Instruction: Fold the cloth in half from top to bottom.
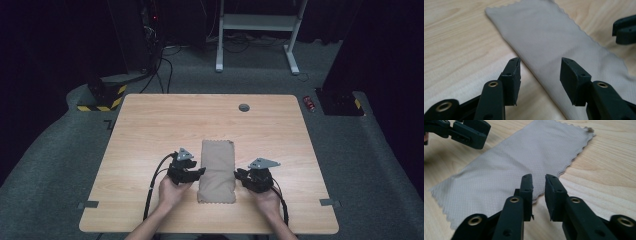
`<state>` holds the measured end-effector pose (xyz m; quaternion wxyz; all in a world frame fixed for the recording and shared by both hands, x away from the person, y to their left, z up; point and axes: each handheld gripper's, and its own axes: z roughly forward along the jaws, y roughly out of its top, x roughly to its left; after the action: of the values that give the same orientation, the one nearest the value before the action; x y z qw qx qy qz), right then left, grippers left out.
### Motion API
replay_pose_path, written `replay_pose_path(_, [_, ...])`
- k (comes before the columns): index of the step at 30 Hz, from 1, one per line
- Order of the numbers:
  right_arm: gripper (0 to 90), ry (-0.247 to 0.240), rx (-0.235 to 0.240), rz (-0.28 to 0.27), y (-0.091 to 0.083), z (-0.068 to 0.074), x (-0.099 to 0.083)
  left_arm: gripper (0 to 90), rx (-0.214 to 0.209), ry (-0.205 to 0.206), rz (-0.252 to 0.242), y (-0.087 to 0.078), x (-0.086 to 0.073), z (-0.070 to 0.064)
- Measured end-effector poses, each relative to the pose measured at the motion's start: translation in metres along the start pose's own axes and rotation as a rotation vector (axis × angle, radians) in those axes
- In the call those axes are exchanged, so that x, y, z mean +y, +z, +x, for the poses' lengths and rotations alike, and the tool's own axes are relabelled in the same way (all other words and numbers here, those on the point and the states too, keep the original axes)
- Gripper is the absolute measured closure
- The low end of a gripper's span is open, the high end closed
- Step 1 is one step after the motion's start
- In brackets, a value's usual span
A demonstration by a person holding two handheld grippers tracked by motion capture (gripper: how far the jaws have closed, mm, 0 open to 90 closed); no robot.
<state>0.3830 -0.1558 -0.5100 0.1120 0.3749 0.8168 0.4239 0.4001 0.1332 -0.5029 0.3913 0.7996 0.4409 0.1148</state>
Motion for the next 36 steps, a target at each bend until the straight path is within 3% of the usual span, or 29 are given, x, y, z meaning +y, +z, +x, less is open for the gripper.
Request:
replay_pose_path(4, [73.8,0.011,-0.009,-0.005,0.005,-0.006,0.009,49.8,0.017,-0.03,-0.028,0.009,0.006,0.009])
replay_pose_path(6, [74.4,0.01,-0.018,0.004,0.007,-0.009,0.013,49.4,0.032,-0.022,0.005,0.015,0.012,0.014])
replay_pose_path(8, [75.0,0.007,-0.027,-0.006,0.009,-0.011,0.018,49.5,0.047,-0.027,-0.015,0.019,0.016,0.018])
replay_pose_path(11, [75.3,0.012,-0.034,0.0,0.013,-0.013,0.024,49.2,0.067,-0.017,0.004,0.023,0.023,0.022])
replay_pose_path(14, [75.7,0.02,-0.034,0.005,0.017,-0.016,0.03,49.4,0.065,-0.023,-0.005,0.025,0.033,0.027])
replay_pose_path(16, [76.9,0.034,-0.03,0.013,0.019,-0.017,0.033,50.0,0.074,-0.031,-0.042,0.025,0.036,0.032])
replay_pose_path(18, [79.2,0.038,-0.027,0.03,0.022,-0.019,0.037,49.9,0.07,-0.041,-0.014,0.029,0.04,0.036])
replay_pose_path(20, [81.0,0.035,-0.033,0.034,0.024,-0.02,0.042,50.0,0.089,-0.039,-0.042,0.031,0.044,0.039])
replay_pose_path(23, [83.7,0.04,-0.043,0.028,0.029,-0.025,0.048,49.4,0.099,-0.047,-0.008,0.038,0.05,0.044])
replay_pose_path(25, [85.8,0.051,-0.058,0.028,0.032,-0.03,0.053,49.8,0.097,-0.066,-0.015,0.043,0.052,0.046])
replay_pose_path(28, [87.7,0.063,-0.078,0.025,0.037,-0.034,0.057,49.7,0.109,-0.051,0.004,0.05,0.058,0.046])
replay_pose_path(31, [88.6,0.075,-0.093,0.033,0.045,-0.04,0.06,50.3,0.109,-0.078,-0.01,0.054,0.062,0.046])
replay_pose_path(36, [88.8,0.073,-0.109,0.032,0.059,-0.038,0.067,50.5,0.144,-0.046,0.034,0.066,0.068,0.046])
